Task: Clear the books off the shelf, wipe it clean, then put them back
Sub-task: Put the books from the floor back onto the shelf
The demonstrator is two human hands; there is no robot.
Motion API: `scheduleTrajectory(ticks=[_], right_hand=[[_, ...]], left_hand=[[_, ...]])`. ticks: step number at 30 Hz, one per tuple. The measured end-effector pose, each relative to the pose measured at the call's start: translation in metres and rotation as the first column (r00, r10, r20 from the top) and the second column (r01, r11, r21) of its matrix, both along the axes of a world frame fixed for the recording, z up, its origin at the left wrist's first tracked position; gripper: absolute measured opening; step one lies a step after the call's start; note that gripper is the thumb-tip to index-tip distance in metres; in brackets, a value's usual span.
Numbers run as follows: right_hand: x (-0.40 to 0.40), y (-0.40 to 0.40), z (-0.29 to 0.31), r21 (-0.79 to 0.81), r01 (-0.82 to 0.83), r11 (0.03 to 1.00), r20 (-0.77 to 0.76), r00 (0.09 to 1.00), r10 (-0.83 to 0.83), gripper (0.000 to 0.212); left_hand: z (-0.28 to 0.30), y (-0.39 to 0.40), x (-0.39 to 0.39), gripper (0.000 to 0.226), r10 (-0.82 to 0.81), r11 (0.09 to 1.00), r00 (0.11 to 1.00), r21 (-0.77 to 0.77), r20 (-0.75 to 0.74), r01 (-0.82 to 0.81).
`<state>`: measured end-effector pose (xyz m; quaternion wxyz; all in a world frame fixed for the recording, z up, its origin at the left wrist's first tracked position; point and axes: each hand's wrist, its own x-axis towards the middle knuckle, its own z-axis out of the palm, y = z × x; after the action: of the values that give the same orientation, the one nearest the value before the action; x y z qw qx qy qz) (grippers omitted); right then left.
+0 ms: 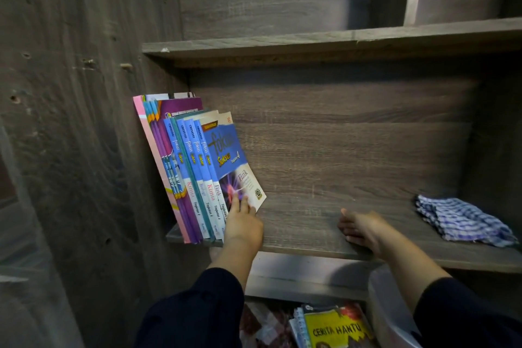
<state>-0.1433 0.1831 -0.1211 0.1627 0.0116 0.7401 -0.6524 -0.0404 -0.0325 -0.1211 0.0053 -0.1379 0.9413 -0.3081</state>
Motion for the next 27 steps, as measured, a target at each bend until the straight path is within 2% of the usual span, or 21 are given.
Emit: scheduleTrajectory(ticks=[3, 9, 15, 21, 24, 27], right_hand=[[0.0, 0.001, -0.001, 0.012, 0.005, 1.0, -0.019, 1.0, -0.005, 0.041], [0.006, 0.0, 0.007, -0.01, -0.006, 1.0, -0.007, 1.0, 0.006, 0.041], [0.005, -0.006, 0.002, 0.038, -0.028, 0.999, -0.018, 0.999, 0.029, 0.029], [0.003, -0.004, 0.0, 0.051, -0.029, 0.998, -0.022, 0.999, 0.03, 0.036], [0.004, -0.004, 0.0, 0.057, -0.022, 0.998, -0.029, 0.999, 0.024, 0.032], [0.008, -0.003, 0.001, 0.056, -0.023, 0.998, -0.054, 0.998, 0.026, 0.041]], left_hand=[[0.012, 0.005, 0.002, 0.05, 0.017, 1.0, 0.996, 0.007, 0.089, -0.018], [0.035, 0.0, 0.013, 0.061, 0.094, 0.991, 0.965, -0.114, 0.244, -0.067], [0.04, -0.008, 0.023, 0.057, -0.01, 0.995, 0.986, -0.1, 0.166, 0.026], [0.036, -0.012, 0.02, 0.055, -0.021, 0.993, 0.99, -0.115, 0.138, 0.037], [0.035, -0.014, 0.019, 0.054, -0.023, 0.994, 0.993, -0.103, 0.116, 0.035], [0.035, -0.013, 0.02, 0.053, -0.042, 0.994, 0.994, -0.096, 0.104, 0.052]])
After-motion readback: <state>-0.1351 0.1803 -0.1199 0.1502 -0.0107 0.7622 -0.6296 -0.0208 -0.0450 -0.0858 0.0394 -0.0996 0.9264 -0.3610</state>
